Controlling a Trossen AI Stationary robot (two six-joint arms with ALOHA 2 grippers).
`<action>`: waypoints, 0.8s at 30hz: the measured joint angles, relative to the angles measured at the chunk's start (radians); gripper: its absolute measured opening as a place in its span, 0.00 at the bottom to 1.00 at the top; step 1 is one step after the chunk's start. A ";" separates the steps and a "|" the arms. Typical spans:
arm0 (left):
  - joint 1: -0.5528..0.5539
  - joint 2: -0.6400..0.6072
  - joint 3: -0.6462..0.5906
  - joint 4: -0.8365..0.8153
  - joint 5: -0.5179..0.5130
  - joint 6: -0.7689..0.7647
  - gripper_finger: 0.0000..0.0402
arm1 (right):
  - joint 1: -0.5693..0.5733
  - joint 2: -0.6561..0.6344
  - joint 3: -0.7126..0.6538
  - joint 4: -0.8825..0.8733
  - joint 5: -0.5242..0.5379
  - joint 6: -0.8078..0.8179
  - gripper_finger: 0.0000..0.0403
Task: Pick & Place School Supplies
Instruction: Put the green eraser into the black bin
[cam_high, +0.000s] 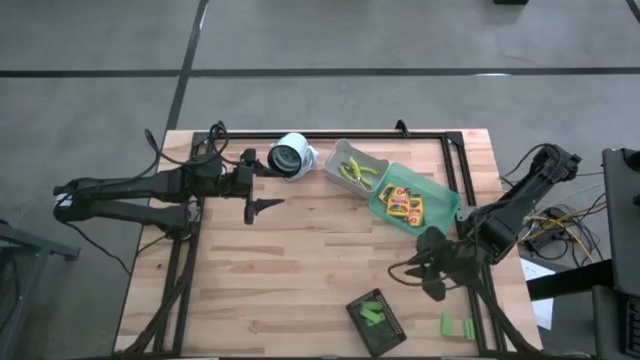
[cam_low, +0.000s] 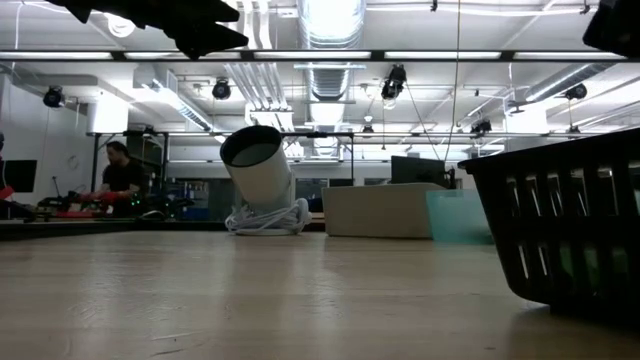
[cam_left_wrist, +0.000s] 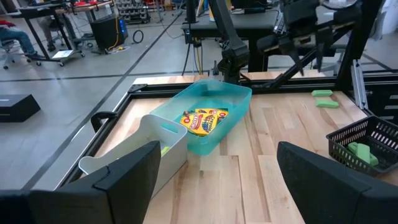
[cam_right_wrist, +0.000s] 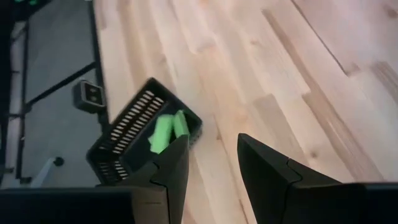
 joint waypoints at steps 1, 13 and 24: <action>0.000 0.000 0.000 0.000 0.000 0.000 0.82 | 0.000 0.000 0.000 -0.016 0.000 0.022 0.33; 0.000 0.000 0.000 0.000 0.000 0.000 0.82 | 0.002 0.048 0.000 -0.136 -0.005 0.276 0.34; 0.000 0.000 0.000 0.000 0.000 0.000 0.82 | 0.009 0.048 0.000 -0.216 -0.040 0.566 0.36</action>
